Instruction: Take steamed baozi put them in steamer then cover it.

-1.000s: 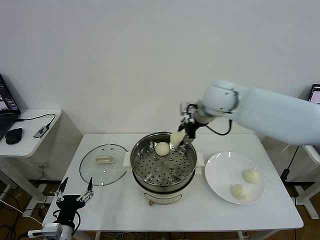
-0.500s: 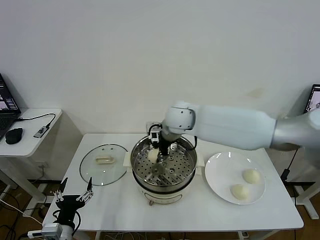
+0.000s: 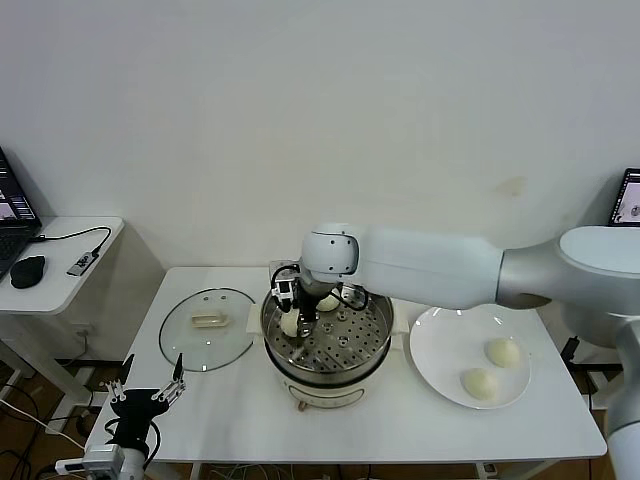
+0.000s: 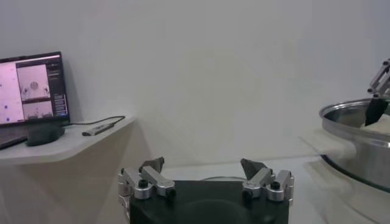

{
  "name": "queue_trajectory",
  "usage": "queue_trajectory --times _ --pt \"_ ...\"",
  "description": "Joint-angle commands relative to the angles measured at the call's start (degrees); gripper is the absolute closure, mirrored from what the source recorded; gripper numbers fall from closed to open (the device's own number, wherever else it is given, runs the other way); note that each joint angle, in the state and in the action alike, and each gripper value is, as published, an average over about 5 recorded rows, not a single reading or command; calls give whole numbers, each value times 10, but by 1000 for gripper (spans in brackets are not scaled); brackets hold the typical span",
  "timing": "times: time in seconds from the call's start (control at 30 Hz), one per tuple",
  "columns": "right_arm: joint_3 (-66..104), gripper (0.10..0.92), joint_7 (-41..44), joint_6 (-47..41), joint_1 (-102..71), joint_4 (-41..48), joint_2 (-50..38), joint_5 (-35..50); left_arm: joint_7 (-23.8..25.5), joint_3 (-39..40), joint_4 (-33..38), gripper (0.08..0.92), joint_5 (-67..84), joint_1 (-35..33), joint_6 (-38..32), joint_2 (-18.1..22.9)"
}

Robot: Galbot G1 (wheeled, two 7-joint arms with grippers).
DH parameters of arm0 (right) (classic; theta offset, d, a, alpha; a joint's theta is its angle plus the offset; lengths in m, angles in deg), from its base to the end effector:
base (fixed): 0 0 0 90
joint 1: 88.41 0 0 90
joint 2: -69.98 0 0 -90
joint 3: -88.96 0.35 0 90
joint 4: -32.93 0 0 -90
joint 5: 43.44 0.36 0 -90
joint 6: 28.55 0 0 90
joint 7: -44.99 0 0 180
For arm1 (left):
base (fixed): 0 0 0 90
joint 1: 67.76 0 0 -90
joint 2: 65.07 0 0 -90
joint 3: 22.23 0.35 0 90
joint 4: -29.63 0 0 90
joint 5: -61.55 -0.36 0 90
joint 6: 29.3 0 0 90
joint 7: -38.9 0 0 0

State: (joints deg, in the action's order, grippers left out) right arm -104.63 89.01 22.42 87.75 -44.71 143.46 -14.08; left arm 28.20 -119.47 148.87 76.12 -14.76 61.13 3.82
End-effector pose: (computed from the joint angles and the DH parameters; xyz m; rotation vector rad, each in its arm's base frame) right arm 0.5000 0.2063 -0.1164 1.4531 -1.4453 1.4355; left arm 0.1597 0.0997 -0.3059 0.1595 -3.0140 -0.2035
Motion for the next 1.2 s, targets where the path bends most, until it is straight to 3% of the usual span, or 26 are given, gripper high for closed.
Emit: queue_trajectory --times 0.03,0.4,0.7,1.2 --pt "-1 454 2 11 -8 18 14 -39 0 1 0 177 -1 -1 -1 0" --pt "20 217 57 12 67 -26 -37 -8 0 -2 6 177 -2 -4 -1 0" --pt "10 202 147 50 152 -112 -189 -10 1 1 7 177 -2 -1 1 -3" --pt "35 203 232 193 82 -206 -490 -191 2 15 3 177 -10 0 1 -6"
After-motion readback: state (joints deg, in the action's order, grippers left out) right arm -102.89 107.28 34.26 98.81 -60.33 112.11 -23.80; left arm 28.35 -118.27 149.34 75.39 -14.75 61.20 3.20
